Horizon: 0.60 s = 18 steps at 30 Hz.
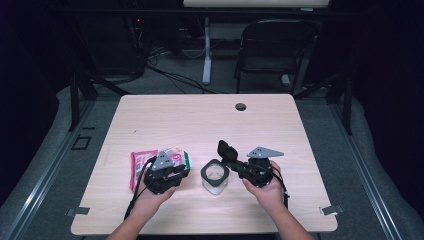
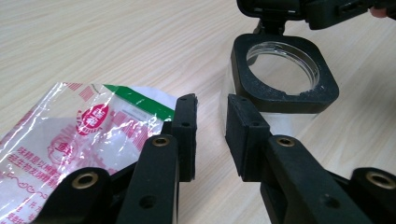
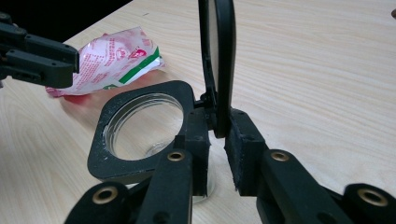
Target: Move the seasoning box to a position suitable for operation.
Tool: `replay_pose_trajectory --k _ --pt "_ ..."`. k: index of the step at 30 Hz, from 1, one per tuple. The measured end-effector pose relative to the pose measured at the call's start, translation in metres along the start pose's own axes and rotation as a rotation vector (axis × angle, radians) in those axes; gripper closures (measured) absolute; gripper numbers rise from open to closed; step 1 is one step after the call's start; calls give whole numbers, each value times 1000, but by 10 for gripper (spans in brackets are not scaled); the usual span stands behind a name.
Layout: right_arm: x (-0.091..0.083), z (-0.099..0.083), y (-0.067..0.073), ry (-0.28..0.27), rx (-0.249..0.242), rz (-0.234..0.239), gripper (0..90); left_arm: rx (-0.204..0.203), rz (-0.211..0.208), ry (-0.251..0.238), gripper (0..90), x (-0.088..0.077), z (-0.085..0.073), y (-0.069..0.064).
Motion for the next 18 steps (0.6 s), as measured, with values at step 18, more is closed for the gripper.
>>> replay_pose_trajectory --k 18 --pt "-5 2 0 -26 -14 -19 807 -19 123 -29 566 -31 1 30"
Point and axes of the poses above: each handheld gripper's, and its own axes: x roughly forward along the jaws, z roughly out of its top, y roughly to its left, the point moved 6 cm from there along x, roughly forward along the jaws, and after that the axes turned 12 degrees about -z, right-handed, at the moved point
